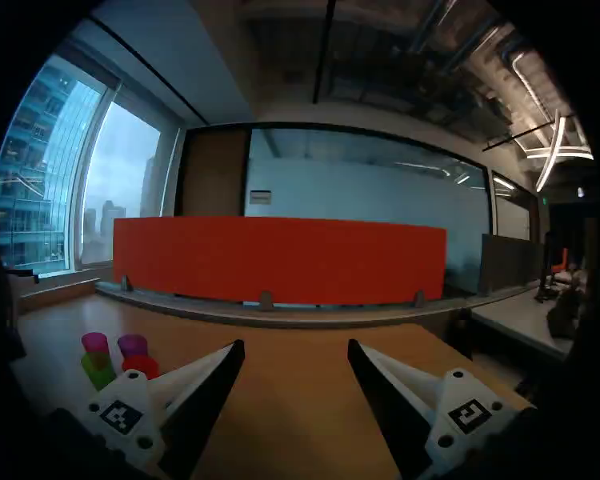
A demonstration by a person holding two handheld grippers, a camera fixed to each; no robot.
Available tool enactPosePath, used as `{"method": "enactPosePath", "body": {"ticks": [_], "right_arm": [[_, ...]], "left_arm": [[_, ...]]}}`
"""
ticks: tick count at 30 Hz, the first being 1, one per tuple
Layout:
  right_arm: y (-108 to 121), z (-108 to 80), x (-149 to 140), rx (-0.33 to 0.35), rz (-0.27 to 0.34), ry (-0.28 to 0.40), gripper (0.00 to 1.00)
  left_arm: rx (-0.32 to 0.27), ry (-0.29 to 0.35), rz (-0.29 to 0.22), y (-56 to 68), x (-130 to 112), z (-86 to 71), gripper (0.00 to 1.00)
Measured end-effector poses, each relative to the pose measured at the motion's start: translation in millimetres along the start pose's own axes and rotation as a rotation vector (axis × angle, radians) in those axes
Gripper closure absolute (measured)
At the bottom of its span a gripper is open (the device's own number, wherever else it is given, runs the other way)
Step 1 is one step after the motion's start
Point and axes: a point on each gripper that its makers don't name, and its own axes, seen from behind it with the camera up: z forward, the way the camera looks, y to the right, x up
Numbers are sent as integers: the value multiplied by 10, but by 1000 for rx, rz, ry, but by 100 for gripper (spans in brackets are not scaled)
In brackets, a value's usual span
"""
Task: Pour water
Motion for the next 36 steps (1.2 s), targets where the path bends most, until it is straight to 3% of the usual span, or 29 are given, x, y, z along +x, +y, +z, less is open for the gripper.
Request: {"method": "enactPosePath", "body": {"ticks": [5,23,29,36], "right_arm": [[39,28,200,3,-5,-14,0],[114,191,962,27,34,-18,0],[91,222,1028,39,29,-26,0],[-16,219,1041,102,50,-31,0]], "left_arm": [[-25,-6,-21,95,196,118,2],[-72,4,0,157,1107,298,2],[-88,-5,16,164,1197,341,2],[-152,-16,19,267,1182,353,2]]}}
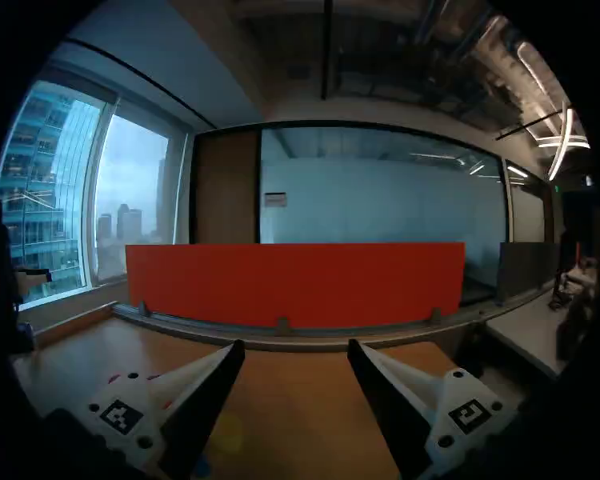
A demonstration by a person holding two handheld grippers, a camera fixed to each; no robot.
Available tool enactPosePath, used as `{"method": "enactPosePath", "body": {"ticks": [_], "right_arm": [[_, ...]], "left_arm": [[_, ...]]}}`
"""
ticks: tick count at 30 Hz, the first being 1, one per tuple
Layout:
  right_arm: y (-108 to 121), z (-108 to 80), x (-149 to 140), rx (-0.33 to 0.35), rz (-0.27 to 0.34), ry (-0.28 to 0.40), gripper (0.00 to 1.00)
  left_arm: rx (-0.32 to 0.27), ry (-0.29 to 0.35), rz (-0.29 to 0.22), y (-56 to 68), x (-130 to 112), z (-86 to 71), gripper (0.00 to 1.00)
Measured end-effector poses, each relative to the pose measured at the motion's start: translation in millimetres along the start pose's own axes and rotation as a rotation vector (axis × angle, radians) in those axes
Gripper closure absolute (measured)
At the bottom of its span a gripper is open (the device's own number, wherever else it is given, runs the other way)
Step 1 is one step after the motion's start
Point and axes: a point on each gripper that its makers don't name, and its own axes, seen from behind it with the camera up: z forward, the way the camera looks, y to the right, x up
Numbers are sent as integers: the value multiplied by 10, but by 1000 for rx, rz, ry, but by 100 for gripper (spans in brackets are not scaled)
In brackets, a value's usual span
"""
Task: Pour water
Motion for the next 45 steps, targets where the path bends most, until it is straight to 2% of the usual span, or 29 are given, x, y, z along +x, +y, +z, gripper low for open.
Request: {"method": "enactPosePath", "body": {"ticks": [5,13,17,21,27,38,45], "right_arm": [[-99,-32,65,59,4,3,0],[-306,-71,130,152,-26,8,0],[-435,-89,136,206,-35,4,0],[-489,-76,131,231,-26,-3,0],[-577,-73,128,276,-35,-10,0],[-753,-82,51,387,-79,-50,0],[-837,-91,17,433,-105,-75,1]], "left_arm": [[-53,6,2,89,48,-1,2],[-147,0,-6,253,85,-26,2],[-184,-3,-6,333,84,-23,2],[-211,-4,-8,389,87,-12,2],[-248,-1,9,470,113,-20,2],[-349,-35,39,637,52,-51,2],[-381,-65,77,663,-39,-28,2]]}}
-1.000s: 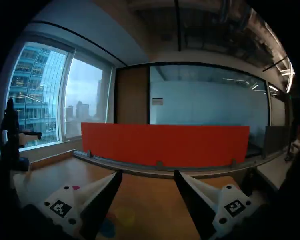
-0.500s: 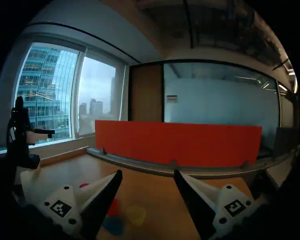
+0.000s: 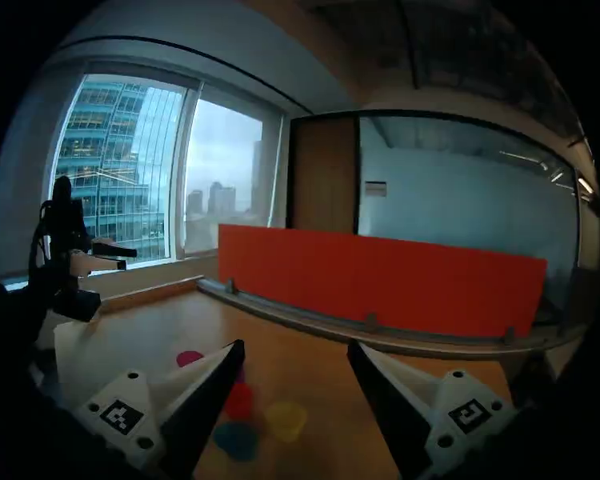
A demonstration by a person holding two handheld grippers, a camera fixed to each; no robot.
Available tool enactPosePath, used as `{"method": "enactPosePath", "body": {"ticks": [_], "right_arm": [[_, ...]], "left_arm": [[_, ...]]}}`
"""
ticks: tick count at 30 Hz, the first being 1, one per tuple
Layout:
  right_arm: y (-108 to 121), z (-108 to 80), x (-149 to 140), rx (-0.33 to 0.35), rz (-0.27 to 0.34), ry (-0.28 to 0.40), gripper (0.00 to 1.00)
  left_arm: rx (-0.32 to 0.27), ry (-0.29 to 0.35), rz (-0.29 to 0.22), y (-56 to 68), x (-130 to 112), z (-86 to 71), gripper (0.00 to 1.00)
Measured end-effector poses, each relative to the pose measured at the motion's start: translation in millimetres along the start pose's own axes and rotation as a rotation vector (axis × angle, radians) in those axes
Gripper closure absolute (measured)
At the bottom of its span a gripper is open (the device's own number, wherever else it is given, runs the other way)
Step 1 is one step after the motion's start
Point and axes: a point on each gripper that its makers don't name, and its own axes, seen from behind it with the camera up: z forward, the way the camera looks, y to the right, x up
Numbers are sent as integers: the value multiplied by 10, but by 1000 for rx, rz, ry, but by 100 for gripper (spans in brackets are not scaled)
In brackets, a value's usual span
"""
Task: Pour water
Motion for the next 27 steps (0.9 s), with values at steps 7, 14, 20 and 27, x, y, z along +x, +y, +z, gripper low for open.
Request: {"method": "enactPosePath", "body": {"ticks": [7,14,20,27], "right_arm": [[-99,19,-64,52,-28,-37,1],[-192,24,-214,103,-51,-92,0],[-263,49,-372,140,-74,-138,0],[-353,83,-551,181,-82,-181,0]], "left_arm": [[-63,-24,15,120,-93,-6,2],[-103,-46,24,182,-167,3,2],[-125,-70,27,203,-293,28,2],[-146,-93,48,239,-469,69,1]]}}
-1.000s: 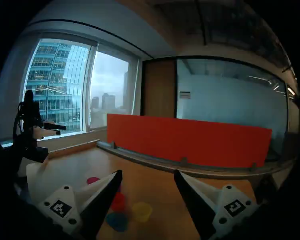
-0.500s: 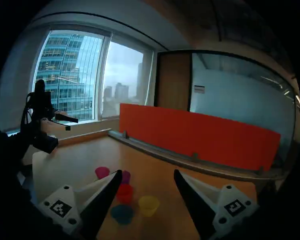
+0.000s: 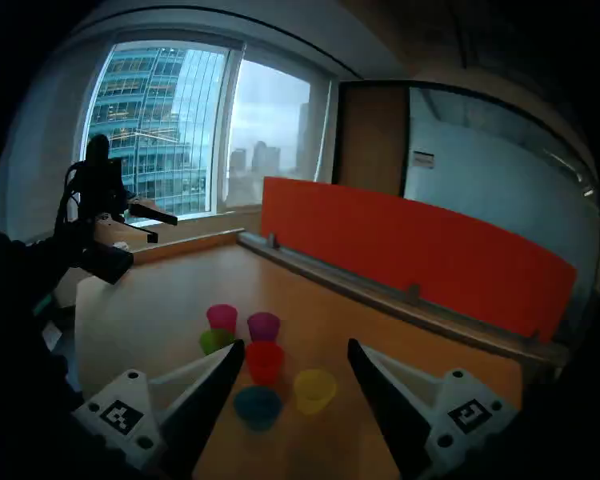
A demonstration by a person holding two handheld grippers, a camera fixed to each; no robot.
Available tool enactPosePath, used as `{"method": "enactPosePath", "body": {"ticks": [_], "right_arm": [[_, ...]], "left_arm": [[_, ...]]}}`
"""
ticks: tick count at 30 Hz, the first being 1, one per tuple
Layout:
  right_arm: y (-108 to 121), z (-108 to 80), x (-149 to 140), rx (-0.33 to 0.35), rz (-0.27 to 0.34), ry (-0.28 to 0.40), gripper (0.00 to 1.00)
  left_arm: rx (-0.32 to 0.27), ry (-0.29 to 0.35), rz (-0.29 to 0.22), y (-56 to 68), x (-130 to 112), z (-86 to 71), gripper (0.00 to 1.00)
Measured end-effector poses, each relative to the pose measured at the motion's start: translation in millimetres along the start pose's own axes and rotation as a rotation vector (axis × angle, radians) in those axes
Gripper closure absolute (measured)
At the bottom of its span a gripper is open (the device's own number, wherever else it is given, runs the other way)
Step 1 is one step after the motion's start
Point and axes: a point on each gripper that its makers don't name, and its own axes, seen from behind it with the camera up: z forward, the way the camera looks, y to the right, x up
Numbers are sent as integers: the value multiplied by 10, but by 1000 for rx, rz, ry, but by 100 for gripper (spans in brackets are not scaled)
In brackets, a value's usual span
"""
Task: Pour water
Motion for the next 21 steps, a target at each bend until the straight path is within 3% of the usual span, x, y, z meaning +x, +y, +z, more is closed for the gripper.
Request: {"method": "enactPosePath", "body": {"ticks": [21], "right_arm": [[-98,289,-500,70,-7,-87,0]], "left_arm": [[-62,-94,18,112,-568,297,2]]}}
